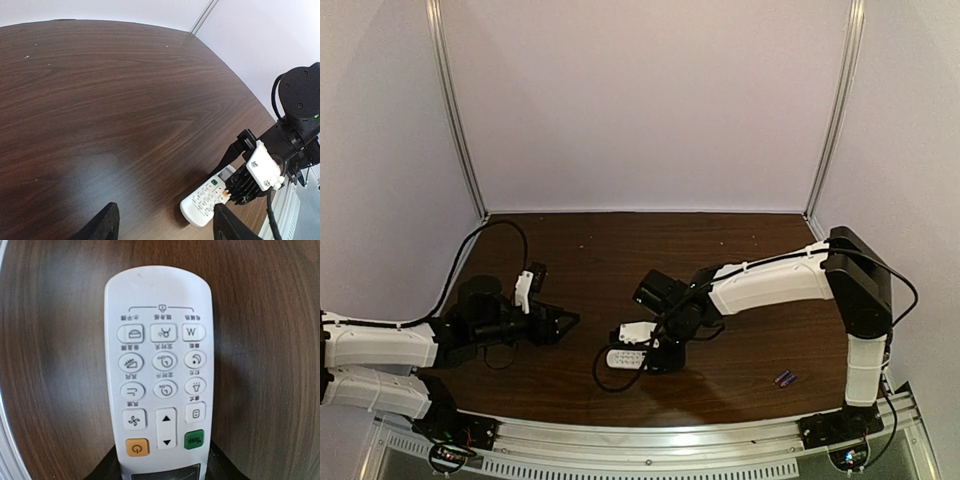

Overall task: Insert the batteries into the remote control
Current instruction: Pick up the remote control from the center of the board.

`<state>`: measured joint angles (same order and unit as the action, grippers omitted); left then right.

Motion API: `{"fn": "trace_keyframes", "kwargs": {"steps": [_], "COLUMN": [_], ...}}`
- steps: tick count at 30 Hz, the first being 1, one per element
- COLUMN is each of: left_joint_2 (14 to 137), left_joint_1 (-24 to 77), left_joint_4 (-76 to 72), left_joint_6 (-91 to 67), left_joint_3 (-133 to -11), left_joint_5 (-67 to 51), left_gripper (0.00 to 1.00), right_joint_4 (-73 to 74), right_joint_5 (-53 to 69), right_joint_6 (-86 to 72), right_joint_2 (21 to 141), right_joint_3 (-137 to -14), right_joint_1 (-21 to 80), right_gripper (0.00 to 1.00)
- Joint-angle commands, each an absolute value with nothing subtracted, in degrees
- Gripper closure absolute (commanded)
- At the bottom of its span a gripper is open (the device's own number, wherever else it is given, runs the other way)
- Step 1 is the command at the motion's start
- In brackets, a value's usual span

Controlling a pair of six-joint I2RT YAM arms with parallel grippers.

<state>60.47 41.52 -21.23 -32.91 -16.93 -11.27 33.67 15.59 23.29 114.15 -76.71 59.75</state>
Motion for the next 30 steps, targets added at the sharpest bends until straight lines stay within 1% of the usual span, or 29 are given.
{"fn": "trace_keyframes", "kwargs": {"steps": [1,4,7,12,14,16,17,20,23,27,30], "left_joint_2": [60.32,60.10,58.79,55.46,54.12,52.09,51.28,50.27,49.80,51.17,52.97], "left_joint_1": [40.27,40.25,40.25,40.86,43.23,48.47,51.03,57.67,59.99,62.80,64.65], "left_joint_4": [-24.79,-26.45,-30.70,-46.85,-51.18,-48.32,-45.78,-40.28,-39.80,-40.24,-41.82], "left_joint_6": [-31.99,-29.64,-26.17,-16.34,-10.85,-2.54,3.99,14.11,19.12,24.87,27.80], "left_joint_3": [-16.46,-16.57,-15.09,-7.58,-5.39,-5.84,-6.79,-10.03,-11.83,-14.41,-16.14], "left_joint_5": [-12.63,-13.67,-14.72,-18.48,-19.28,-15.81,-12.75,-5.04,-2.95,-0.01,3.17], "left_gripper": [0.35,0.36,0.37,0.43,0.43,0.43,0.43,0.43,0.45,0.49,0.49], "right_joint_4": [28.37,24.67,23.05,16.85,14.16,11.44,8.63,-1.76,-13.69,-38.42,-57.12], "right_joint_5": [25.54,33.46,38.62,49.17,53.28,56.79,58.66,64.63,68.27,70.60,70.66], "right_joint_6": [18.94,15.70,13.52,7.81,5.24,1.79,-0.75,-10.38,-20.76,-41.37,-56.26], "right_joint_2": [108.39,105.73,104.70,102.73,101.56,100.36,99.89,98.20,96.96,96.85,98.71], "right_joint_3": [-72.22,-70.56,-69.67,-66.82,-65.89,-65.14,-64.23,-61.11,-57.62,-51.80,-48.92], "right_joint_1": [57.30,54.66,52.88,49.29,48.38,47.74,47.42,46.86,46.79,46.80,46.76], "right_gripper": [0.58,0.62,0.65,0.68,0.68,0.68,0.68,0.68,0.69,0.71,0.73]}}
